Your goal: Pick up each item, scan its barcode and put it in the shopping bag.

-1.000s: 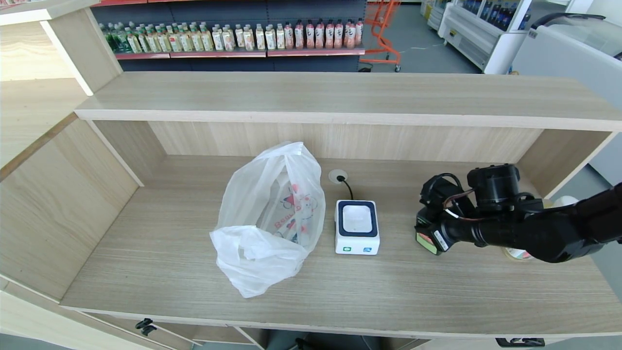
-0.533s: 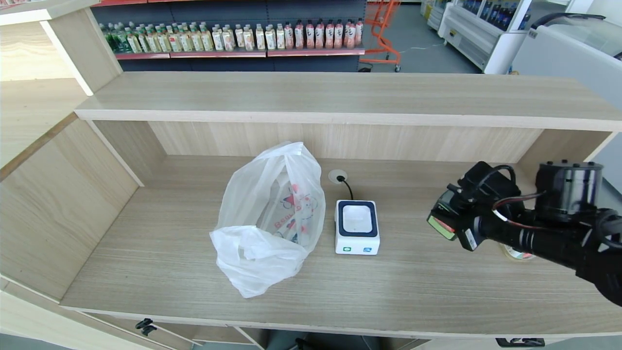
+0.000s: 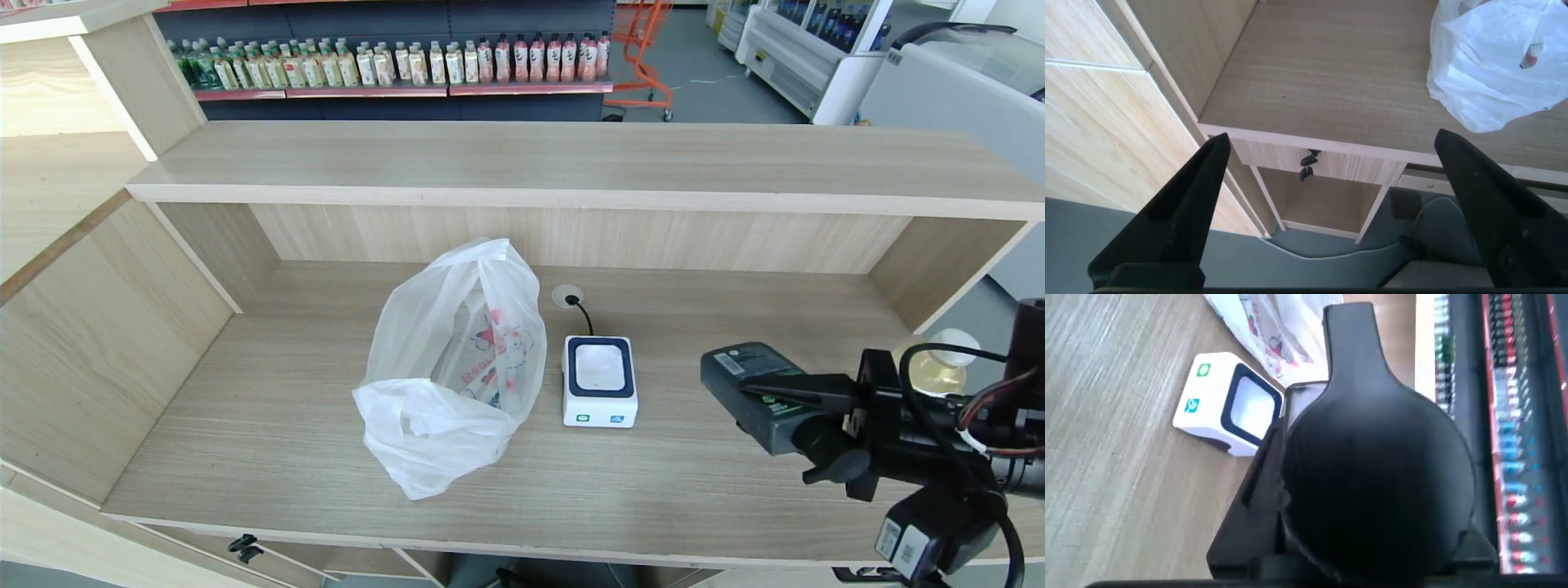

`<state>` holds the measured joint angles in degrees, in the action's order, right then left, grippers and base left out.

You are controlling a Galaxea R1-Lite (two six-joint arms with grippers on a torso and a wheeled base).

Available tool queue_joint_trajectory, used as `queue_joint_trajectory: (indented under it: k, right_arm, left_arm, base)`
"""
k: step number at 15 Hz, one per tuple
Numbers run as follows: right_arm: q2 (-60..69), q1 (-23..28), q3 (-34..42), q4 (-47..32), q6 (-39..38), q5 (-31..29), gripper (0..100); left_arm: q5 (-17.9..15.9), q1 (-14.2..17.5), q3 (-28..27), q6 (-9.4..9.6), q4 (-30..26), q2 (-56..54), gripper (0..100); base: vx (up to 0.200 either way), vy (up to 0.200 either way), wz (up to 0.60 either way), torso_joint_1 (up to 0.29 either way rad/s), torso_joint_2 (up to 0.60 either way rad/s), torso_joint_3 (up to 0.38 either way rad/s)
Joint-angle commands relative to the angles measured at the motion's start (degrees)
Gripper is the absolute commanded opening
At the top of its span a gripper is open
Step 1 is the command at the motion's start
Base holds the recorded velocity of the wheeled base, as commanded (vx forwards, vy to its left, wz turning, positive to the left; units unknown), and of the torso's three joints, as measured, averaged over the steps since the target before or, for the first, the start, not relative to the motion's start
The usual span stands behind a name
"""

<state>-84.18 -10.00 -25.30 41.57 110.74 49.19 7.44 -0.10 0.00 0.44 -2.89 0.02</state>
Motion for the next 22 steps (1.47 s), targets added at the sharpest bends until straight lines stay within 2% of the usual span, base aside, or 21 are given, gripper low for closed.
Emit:
queue_joint_trajectory:
  k: [1,2,3,5,6,11,13,17,22]
  right_arm:
    - [-0.1,-2.0,-0.3,-6.9,15.4,4.7,0]
    - [-0.9,-6.6,-0.5,-9.3,24.3,7.8,0]
    - [-2.0,-8.8,-0.6,-9.3,28.0,9.3,0]
    - [-5.6,-16.5,-2.1,-9.3,38.5,11.8,0]
    - [-6.6,-17.9,-2.1,-9.2,40.1,11.9,0]
    - [-10.6,-23.5,-4.9,-1.0,41.1,11.9,0]
    - [-11.6,-23.7,-5.1,-0.8,41.2,11.9,0]
    - [-12.1,-23.7,-5.6,5.2,41.2,11.8,0]
    - [-12.3,-23.6,-5.8,6.7,41.1,11.8,0]
  left_arm:
    - [0.0,0.0,0.0,0.0,0.0,0.0,100]
    - [0.0,0.0,0.0,0.0,0.0,0.0,100]
    - [0.0,0.0,0.0,0.0,0.0,0.0,100]
    - [0.0,0.0,0.0,0.0,0.0,0.0,100]
    - [0.0,0.0,0.0,0.0,0.0,0.0,100]
    - [0.0,0.0,0.0,0.0,0.0,0.0,100]
    - [0.0,0.0,0.0,0.0,0.0,0.0,100]
    - [0.0,0.0,0.0,0.0,0.0,0.0,100]
    - [0.0,0.0,0.0,0.0,0.0,0.0,100]
  base:
    - [0.0,0.0,0.0,0.0,0.0,0.0]
    - [0.0,0.0,0.0,0.0,0.0,0.0]
    - [0.0,0.0,0.0,0.0,0.0,0.0]
    - [0.0,0.0,0.0,0.0,0.0,0.0]
    - [0.0,0.0,0.0,0.0,0.0,0.0]
    - [0.0,0.0,0.0,0.0,0.0,0.0]
    - [0.0,0.0,0.0,0.0,0.0,0.0]
    - [0.0,0.0,0.0,0.0,0.0,0.0]
    - [0.0,0.0,0.0,0.0,0.0,0.0]
